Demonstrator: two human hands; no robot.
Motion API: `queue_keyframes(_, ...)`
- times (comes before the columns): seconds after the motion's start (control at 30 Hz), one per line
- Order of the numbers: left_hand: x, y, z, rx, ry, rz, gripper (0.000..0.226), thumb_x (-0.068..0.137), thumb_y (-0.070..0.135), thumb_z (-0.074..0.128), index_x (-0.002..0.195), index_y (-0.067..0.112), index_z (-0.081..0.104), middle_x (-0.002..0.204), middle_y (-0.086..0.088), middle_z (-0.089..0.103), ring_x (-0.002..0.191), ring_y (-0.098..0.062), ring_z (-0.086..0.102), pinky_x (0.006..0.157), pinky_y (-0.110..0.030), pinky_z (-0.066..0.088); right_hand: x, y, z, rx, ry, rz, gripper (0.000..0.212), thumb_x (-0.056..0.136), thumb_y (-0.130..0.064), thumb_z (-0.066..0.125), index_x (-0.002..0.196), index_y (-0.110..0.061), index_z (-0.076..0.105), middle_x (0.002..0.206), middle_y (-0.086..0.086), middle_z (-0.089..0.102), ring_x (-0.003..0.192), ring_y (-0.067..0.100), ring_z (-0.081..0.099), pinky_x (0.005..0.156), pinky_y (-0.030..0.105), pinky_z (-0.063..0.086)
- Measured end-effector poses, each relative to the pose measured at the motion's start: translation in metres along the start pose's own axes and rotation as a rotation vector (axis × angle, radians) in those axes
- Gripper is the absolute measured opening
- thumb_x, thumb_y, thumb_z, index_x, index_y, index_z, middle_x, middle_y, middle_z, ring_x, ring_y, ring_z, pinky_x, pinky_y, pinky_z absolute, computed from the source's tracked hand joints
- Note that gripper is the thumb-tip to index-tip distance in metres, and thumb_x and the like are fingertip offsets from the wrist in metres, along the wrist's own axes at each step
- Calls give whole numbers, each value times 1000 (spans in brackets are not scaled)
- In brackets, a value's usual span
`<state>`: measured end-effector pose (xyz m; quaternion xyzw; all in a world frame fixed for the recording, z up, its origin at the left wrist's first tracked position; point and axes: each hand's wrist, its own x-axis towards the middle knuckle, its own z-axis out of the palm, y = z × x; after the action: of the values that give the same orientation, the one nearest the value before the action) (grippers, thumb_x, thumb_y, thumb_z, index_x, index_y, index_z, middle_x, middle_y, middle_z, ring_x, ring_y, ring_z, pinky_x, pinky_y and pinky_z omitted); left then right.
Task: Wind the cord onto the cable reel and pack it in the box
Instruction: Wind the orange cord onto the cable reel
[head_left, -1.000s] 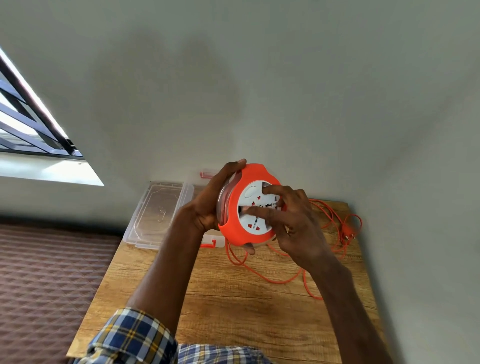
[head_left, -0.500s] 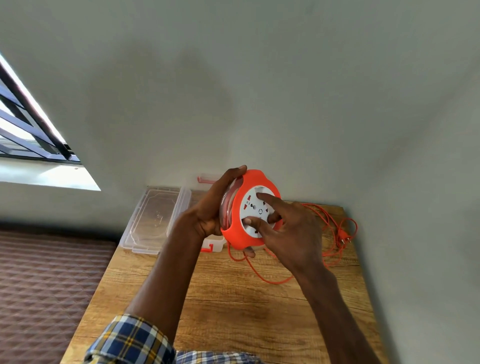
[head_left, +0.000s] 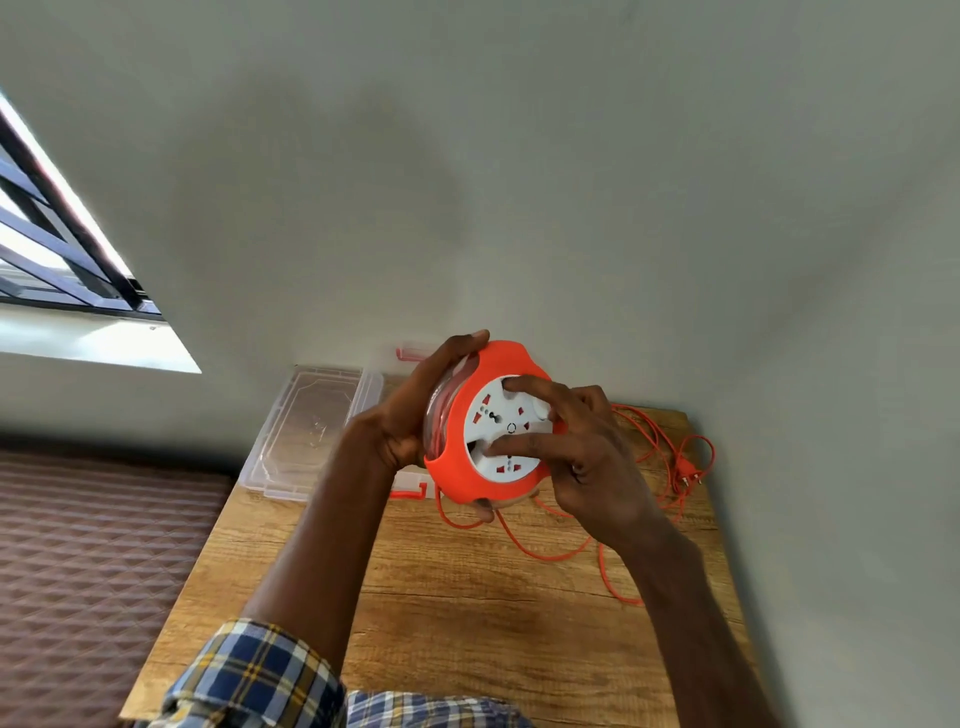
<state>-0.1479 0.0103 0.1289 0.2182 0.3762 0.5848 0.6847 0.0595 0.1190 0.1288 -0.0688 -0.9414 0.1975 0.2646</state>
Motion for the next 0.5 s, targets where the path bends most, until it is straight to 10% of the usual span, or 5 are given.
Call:
queue_keyframes(0.17,2,0,8,4,-2,-14,56,98,63,58,119,15,78,108,-12,78,97,-29,75,89,-43,61,1,-2,2,-42,35,49,38,92,-35,48,116,-50,74,144,-12,57,112,20,44,81,43,55)
queue_keyframes(0.33,4,2,8,5,30,-34,61,99,66,54,125,15,75,118,-14,76,105,-33,73,97,-49,58,-2,-6,8,-48,90,184,48,88,-30,69,129,-55,64,124,-15,63,103,15,49,78,39,53)
queue_keyframes(0.5,7,-3,12,-17,31,-40,65,99,69,50,125,16,76,120,-16,76,107,-35,73,96,-50,58,3,-24,17,5,251,475,67,73,-76,70,133,-51,55,81,-21,67,78,1,65,65,29,57)
